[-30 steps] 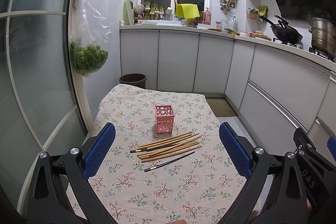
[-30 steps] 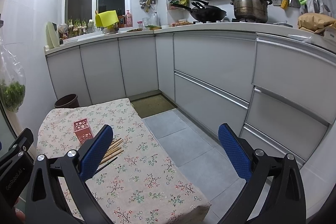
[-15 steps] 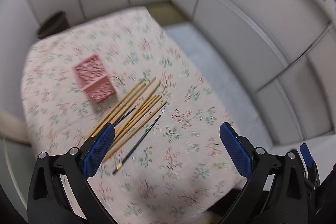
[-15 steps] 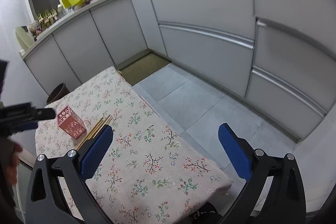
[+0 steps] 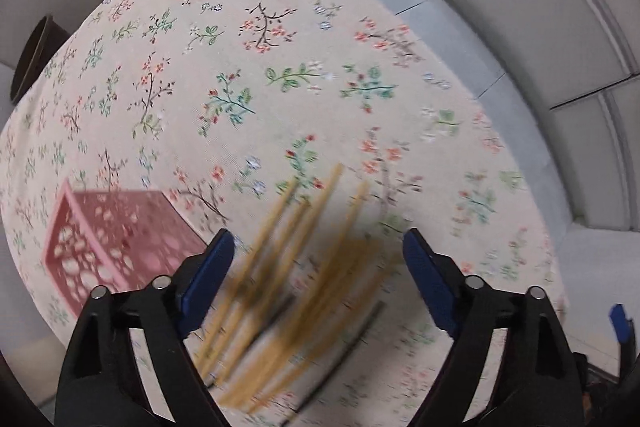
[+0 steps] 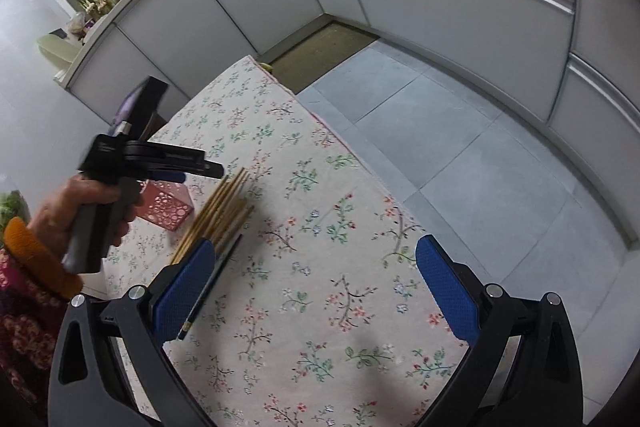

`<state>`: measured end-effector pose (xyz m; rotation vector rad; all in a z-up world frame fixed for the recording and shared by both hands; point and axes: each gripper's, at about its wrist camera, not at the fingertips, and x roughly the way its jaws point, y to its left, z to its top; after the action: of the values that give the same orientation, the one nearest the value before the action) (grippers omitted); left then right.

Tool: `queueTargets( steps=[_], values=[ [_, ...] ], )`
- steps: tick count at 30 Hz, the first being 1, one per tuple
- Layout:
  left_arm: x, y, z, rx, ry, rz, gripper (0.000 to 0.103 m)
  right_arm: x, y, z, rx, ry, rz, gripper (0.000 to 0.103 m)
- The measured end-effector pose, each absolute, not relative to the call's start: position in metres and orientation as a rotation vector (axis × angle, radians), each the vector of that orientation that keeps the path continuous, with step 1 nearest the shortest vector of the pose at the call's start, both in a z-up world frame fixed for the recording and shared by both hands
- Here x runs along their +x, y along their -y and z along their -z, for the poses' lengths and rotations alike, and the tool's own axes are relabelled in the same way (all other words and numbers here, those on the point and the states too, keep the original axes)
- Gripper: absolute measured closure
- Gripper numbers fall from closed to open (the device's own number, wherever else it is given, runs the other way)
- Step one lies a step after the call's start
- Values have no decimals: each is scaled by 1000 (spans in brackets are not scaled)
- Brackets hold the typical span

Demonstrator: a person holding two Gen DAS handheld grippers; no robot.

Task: Organize utensils
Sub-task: 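Lower the left tool onto the bamboo chopsticks and grasp one chopstick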

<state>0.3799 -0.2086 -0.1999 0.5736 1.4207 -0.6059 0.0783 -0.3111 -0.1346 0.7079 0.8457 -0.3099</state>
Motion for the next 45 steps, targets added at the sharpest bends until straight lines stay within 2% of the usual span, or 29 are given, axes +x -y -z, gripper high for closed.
queueTargets(
  steps=[1,2,4,12,14,20,32,34,37,45],
  values=[
    [381,209,202,585,-1421,602,35,81,310,135,713,-847,299,5],
    [383,210,205,639,-1395,570,38,83,310,136,716,-851,291,5],
    [383,212,206,692,-1362,547,49,88,310,138,731,-866,266,5],
    [381,233,181,750,-1284,563,66,87,310,140,715,-871,277,5],
    [377,235,171,735,-1288,604,66,85,313,139,717,-868,285,5],
    [355,247,214,797,-1370,631,66,77,318,137,698,-864,312,5],
    [284,238,215,882,-1425,737,67,67,332,140,719,-869,372,5],
    [283,244,223,890,-1431,742,80,67,332,140,710,-868,379,5],
    [266,252,227,880,-1440,752,84,66,333,142,718,-874,389,5],
    [274,262,240,858,-1455,749,85,68,332,142,701,-876,399,5]
  ],
)
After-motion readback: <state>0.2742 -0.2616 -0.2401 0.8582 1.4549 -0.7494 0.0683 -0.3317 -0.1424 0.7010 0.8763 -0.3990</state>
